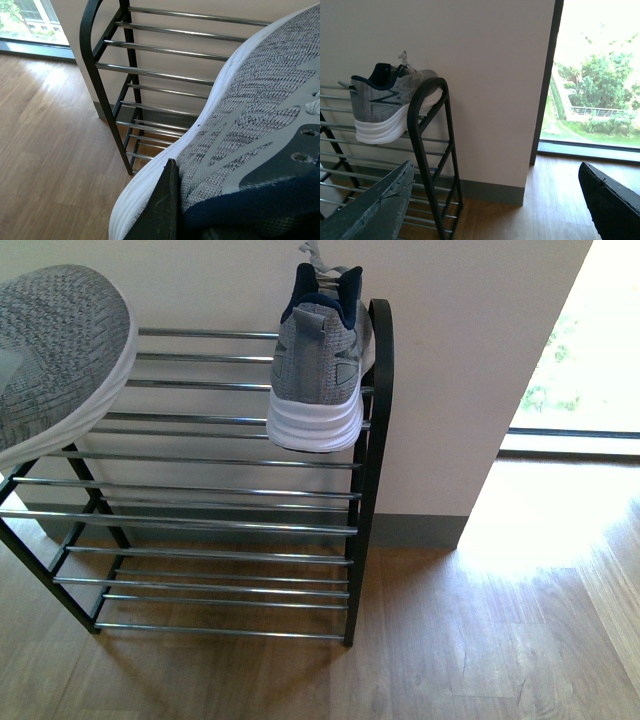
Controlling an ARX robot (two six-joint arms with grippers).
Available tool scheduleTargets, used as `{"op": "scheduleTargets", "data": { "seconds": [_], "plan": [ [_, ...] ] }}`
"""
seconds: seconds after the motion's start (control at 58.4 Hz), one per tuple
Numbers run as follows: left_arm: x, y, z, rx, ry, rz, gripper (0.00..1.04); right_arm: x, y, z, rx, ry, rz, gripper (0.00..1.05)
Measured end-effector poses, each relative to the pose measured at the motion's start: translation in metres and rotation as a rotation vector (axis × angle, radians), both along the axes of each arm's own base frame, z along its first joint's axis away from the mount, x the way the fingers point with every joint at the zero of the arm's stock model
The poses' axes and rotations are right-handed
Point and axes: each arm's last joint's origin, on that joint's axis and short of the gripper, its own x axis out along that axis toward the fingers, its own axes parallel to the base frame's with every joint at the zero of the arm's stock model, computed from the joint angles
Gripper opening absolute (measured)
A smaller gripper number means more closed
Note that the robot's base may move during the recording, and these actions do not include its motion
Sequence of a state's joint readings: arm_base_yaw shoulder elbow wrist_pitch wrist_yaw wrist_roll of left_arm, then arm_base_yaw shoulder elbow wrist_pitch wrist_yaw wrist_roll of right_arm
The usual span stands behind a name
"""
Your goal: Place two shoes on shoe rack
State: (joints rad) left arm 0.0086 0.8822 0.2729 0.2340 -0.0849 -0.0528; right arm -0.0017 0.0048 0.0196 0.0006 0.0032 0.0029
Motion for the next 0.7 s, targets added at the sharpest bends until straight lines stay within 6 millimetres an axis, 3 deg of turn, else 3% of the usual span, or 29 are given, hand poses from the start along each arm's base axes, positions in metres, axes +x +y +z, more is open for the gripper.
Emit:
{"op": "scheduleTargets", "data": {
  "seconds": [0.274,0.343,0.462,0.548,0.702],
  "plan": [
    [0.000,0.001,0.000,0.002,-0.002,0.010,0.02,0.000,0.000,0.000,0.000,0.000,0.000,0.96],
    [0.009,-0.002,0.004,-0.077,-0.109,0.134,0.02,0.000,0.000,0.000,0.000,0.000,0.001,0.96],
    [0.038,-0.004,0.022,-0.251,-0.075,0.184,0.02,0.000,0.000,0.000,0.000,0.000,0.001,0.96],
    [0.071,-0.007,0.038,-0.357,-0.037,0.175,0.02,0.000,0.000,0.000,0.000,0.000,0.001,0.96],
    [0.124,-0.019,0.044,-0.463,0.061,0.144,0.02,0.000,0.000,0.000,0.000,0.000,0.001,0.96]
  ]
}}
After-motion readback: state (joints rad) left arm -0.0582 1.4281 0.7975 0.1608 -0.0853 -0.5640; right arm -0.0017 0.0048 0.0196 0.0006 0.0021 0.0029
